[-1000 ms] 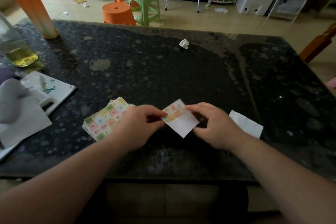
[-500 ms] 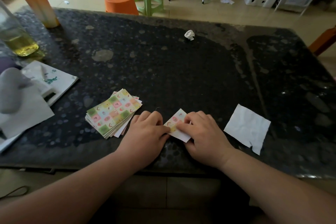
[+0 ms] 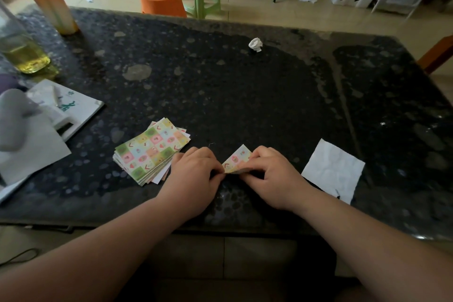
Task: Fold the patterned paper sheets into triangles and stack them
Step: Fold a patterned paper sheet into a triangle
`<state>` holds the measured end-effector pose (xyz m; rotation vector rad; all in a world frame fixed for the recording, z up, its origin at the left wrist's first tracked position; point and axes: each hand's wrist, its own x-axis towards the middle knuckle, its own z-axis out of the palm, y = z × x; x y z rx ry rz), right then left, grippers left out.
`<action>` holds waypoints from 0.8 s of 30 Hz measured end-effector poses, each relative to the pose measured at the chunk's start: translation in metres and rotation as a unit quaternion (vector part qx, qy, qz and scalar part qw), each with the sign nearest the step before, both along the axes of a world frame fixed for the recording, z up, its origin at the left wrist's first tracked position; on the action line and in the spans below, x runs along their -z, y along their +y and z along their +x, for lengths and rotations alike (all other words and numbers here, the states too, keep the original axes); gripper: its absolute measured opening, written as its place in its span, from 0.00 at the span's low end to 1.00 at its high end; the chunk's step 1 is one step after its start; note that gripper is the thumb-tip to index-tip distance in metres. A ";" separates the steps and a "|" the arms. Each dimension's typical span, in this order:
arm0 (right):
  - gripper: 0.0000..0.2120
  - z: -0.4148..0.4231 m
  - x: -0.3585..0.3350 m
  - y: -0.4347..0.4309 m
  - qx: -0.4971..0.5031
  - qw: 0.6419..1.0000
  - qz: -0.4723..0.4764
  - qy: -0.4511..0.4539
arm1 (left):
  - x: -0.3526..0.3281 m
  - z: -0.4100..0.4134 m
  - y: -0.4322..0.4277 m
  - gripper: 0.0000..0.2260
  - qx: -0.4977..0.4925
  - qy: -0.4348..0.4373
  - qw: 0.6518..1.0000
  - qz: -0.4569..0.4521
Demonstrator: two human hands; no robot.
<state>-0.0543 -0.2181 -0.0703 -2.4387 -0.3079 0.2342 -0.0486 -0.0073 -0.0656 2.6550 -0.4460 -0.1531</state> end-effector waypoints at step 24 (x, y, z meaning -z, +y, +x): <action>0.12 0.029 -0.032 0.028 0.182 0.972 -0.050 0.141 | -0.004 0.015 -0.006 0.07 -0.099 0.102 0.990 0.012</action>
